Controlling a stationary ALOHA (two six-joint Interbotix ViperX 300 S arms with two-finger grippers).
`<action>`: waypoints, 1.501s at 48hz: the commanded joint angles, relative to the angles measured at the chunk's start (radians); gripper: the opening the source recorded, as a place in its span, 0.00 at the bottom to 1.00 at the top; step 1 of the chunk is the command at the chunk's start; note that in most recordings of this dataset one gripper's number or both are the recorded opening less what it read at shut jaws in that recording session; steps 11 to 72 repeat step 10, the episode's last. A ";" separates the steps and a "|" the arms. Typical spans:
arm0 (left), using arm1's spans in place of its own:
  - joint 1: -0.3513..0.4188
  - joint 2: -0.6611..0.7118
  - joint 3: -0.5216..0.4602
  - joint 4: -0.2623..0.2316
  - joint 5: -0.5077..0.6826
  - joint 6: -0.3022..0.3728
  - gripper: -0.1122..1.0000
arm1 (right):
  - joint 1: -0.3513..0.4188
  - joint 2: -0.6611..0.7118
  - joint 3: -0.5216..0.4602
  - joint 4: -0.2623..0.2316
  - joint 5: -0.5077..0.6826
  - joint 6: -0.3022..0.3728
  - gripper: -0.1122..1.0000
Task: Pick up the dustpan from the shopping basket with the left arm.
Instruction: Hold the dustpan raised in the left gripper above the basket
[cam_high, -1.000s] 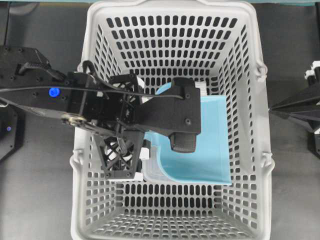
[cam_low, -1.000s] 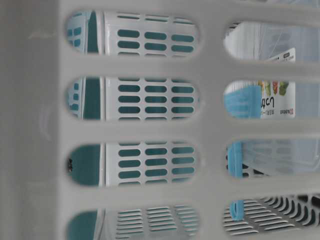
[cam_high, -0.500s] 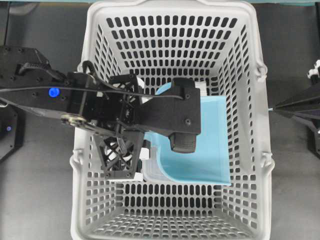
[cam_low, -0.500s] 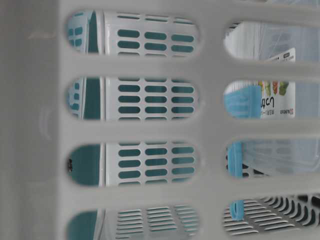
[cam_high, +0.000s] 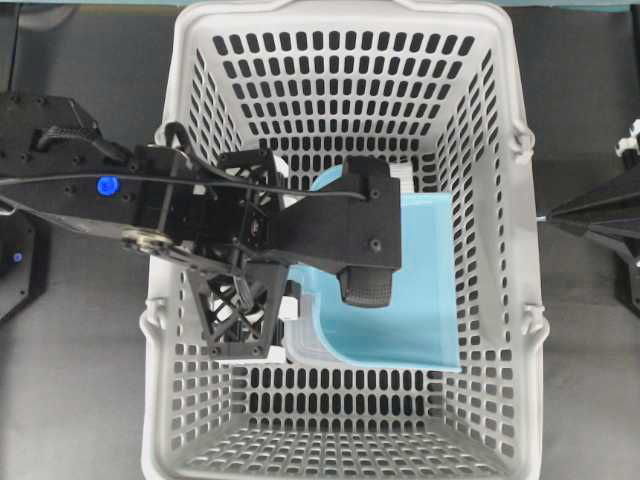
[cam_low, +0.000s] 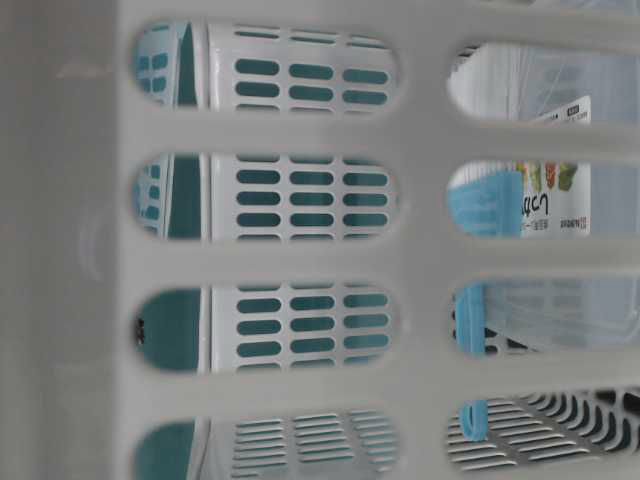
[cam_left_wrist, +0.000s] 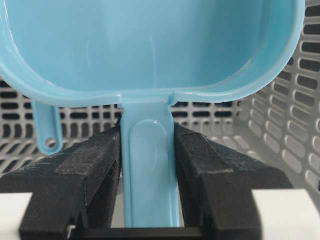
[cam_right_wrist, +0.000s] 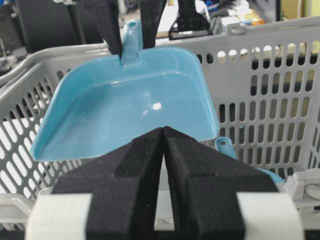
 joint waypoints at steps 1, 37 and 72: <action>-0.003 -0.034 -0.021 0.005 -0.003 0.002 0.38 | 0.002 0.008 -0.006 0.003 -0.005 0.002 0.10; -0.002 -0.034 -0.020 0.003 -0.003 0.002 0.38 | 0.002 0.008 -0.006 0.003 -0.005 0.002 0.10; -0.002 -0.034 -0.020 0.003 -0.003 0.002 0.38 | 0.002 0.008 -0.006 0.003 -0.005 0.002 0.10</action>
